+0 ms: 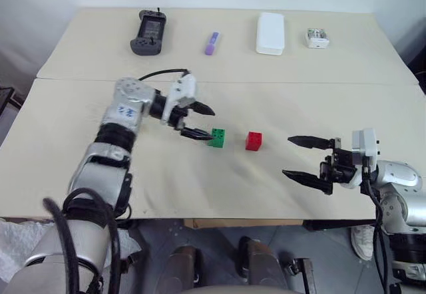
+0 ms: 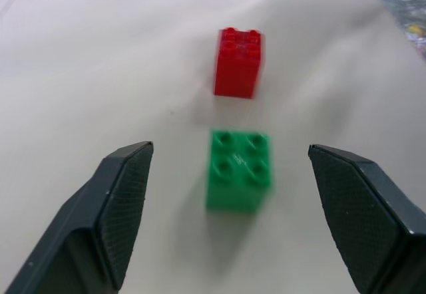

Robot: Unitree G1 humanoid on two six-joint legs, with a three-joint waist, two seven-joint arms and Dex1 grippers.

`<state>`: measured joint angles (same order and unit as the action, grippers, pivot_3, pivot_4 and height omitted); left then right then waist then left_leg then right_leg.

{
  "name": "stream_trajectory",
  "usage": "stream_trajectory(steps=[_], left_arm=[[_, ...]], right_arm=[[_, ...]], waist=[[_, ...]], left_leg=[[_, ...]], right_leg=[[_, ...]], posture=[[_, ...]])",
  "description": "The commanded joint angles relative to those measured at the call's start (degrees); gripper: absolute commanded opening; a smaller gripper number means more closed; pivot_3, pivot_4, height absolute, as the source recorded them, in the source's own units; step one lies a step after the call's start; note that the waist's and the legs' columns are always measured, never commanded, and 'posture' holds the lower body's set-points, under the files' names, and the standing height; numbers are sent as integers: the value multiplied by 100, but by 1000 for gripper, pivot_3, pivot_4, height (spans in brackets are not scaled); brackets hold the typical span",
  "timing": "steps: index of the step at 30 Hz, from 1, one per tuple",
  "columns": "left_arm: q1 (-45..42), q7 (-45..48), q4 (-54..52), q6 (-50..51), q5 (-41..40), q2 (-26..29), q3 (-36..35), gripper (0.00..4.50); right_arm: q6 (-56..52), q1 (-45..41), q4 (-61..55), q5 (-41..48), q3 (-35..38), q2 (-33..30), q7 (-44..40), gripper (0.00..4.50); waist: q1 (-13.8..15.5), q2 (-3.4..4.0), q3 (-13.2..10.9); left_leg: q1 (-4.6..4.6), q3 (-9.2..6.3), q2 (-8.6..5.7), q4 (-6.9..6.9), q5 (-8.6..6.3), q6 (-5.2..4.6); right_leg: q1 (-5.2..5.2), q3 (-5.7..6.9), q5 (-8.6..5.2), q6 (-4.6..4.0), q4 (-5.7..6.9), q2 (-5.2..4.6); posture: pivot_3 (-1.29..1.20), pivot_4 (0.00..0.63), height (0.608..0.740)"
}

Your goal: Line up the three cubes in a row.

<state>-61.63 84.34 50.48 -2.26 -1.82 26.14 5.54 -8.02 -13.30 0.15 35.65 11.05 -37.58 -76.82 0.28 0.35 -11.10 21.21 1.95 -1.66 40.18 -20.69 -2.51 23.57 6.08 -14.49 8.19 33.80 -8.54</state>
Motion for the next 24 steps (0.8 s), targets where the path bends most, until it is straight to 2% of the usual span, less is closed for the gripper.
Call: stream_trajectory(steps=[1, 2, 6, 8, 10, 15, 19, 24], left_arm=[[838, -61, -1362, 193, -770, 491, -721, 4292], [1076, -161, -1682, 252, -953, 583, -905, 4463], [2424, -1110, -2867, 431, -1730, 898, -2166, 4491], [3490, -1746, -3711, 564, -2073, 973, -3090, 4491], [4320, -2276, -4428, 860, -2360, 961, -3692, 4491], [6467, -3435, -5653, 983, -2827, 358, -5174, 4491], [7319, -4037, -5700, 836, -2989, -120, -5660, 4491], [7667, -4229, -5828, 707, -3025, -301, -5429, 4491]], right_arm=[[-320, -291, -100, 280, -113, 74, -52, 4500], [-358, -349, -112, 296, -154, 107, -69, 4500], [-344, -603, -287, 242, -453, 310, -116, 4500], [-384, -765, -452, 247, -638, 416, -131, 4500], [-300, -878, -502, 192, -744, 502, -141, 4500], [-88, -1096, -392, 99, -842, 599, -243, 4500], [135, -1148, -251, -39, -902, 582, -450, 4500], [252, -1257, -24, -110, -895, 591, -556, 4500]], waist=[[-35, 0, 0], [-51, 0, 0], [-46, 0, 0], [-53, 3, 2], [-62, 2, 1], [-30, 1, 2], [51, -4, 5], [113, -8, 7]], left_leg=[[1, -5, 3, 0, 0, 0], [0, -16, 6, 1, 0, 0], [1, -41, 6, 5, -2, 3], [0, -49, 6, 6, -4, 6], [-6, -50, 5, 2, -8, 11], [-10, -66, 2, 5, -14, 16], [-11, -71, 1, 5, -19, 17], [-13, -65, 1, 6, -20, 18]], right_leg=[[1, 0, 0, 0, 1, 0], [3, -2, 0, 0, 2, -1], [3, -5, 0, -1, 2, -2], [3, -7, 0, -2, 4, -2], [4, -12, -1, -4, 5, -3], [-10, -11, -1, -9, 0, -6], [-13, -4, -2, -11, -2, -6], [-13, -8, -2, -12, -2, -6]], posture=[[0, 150, 740], [0, 150, 740], [0, 150, 740], [0, 150, 740], [0, 150, 740], [0, 150, 740], [0, 150, 740], [0, 150, 740]])
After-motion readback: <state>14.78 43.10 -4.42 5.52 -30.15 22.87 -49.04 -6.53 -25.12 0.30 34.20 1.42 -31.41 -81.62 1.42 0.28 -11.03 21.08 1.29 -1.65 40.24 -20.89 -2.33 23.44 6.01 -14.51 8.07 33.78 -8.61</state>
